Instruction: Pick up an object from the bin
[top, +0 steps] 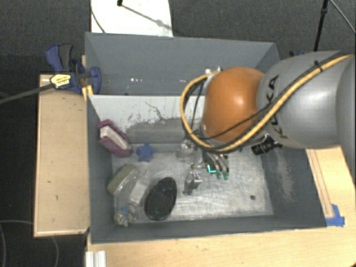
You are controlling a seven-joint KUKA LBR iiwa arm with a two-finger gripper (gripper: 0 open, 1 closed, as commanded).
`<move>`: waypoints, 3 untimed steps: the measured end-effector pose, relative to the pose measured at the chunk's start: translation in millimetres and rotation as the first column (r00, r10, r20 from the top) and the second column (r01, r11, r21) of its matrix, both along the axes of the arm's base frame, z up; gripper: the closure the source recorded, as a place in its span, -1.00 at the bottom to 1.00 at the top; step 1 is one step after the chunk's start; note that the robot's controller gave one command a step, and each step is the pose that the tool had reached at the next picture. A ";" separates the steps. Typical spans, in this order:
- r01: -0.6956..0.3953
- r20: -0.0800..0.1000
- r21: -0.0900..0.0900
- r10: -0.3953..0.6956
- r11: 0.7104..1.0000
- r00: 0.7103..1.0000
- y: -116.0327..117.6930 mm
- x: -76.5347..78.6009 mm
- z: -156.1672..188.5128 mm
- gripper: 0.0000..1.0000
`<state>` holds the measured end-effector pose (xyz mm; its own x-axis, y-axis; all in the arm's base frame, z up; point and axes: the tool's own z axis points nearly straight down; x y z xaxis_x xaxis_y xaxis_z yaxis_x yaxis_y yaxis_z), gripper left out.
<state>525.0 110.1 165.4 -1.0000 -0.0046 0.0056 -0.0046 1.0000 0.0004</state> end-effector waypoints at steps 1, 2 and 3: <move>-0.374 0.009 -0.001 0.374 0.928 0.928 52.5 -18.4 -94.2 -1.00; -0.637 0.013 -0.004 0.637 0.771 0.771 65.6 -23.6 -64.0 -1.00; -0.822 0.012 -0.003 0.822 0.570 0.570 79.3 -18.4 -60.3 -1.00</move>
Offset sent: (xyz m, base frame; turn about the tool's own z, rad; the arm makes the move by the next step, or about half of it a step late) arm -0.0197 0.0524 -0.0954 -0.3848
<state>506.6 189.4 105.1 -0.5662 -0.8242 -0.0059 -0.8242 0.5663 -0.0022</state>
